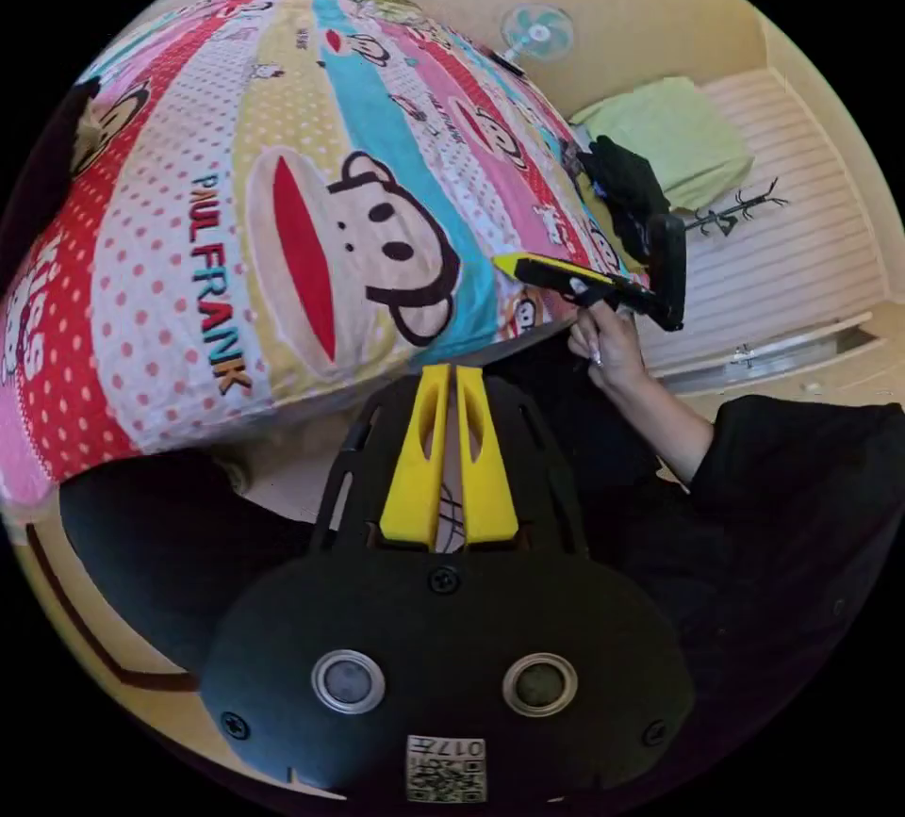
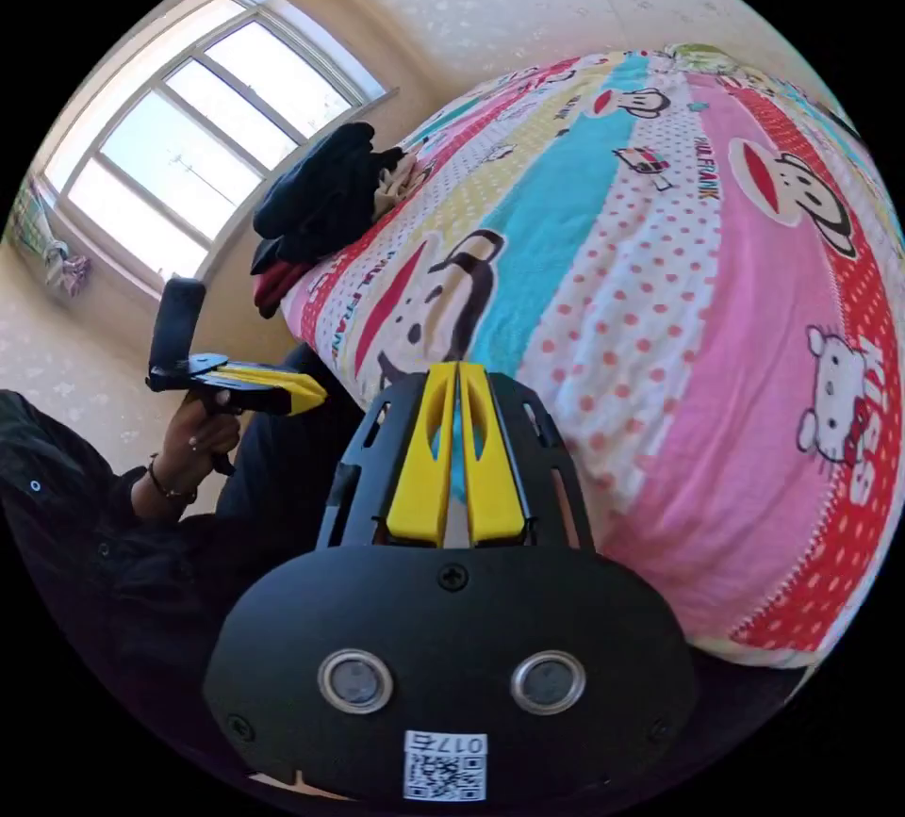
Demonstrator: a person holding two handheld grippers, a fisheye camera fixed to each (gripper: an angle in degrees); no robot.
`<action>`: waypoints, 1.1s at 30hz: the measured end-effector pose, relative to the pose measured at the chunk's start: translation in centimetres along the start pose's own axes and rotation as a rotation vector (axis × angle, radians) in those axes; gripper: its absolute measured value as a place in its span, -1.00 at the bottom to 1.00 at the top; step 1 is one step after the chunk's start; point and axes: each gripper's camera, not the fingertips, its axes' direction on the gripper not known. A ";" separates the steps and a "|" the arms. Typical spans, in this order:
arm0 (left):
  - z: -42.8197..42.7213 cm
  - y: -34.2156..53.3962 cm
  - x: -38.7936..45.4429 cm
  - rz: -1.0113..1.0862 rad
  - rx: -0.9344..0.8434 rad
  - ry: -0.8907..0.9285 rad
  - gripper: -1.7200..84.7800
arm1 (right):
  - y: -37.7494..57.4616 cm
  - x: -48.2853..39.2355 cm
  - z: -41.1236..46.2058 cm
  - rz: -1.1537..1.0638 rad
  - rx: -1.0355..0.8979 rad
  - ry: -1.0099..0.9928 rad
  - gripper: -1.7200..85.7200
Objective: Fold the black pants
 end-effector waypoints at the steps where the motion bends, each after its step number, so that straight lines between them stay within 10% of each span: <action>1: 1.6 -0.6 2.0 0.061 -0.040 0.035 -0.97 | 1.0 1.7 -2.7 0.055 0.016 0.108 -0.87; 18: 8.4 -5.1 11.8 0.251 -0.257 0.020 -0.98 | 8.1 24.4 -42.5 0.548 0.747 0.755 -0.66; 21: 8.4 -4.3 10.3 0.191 -0.265 0.015 -0.98 | 6.3 32.1 -42.1 0.706 0.587 0.579 -0.65; 27: 8.9 -3.6 8.4 0.108 -0.269 0.032 -0.98 | 5.3 34.2 -36.4 0.613 0.900 -0.021 -0.79; 31: 8.9 -3.6 9.1 0.141 -0.264 0.058 -0.98 | -7.3 25.0 -23.4 0.264 0.319 0.013 -0.92; 33: 8.2 -3.4 9.5 0.160 -0.235 0.018 -0.98 | -10.6 17.3 -16.5 -0.039 0.212 -0.343 -0.93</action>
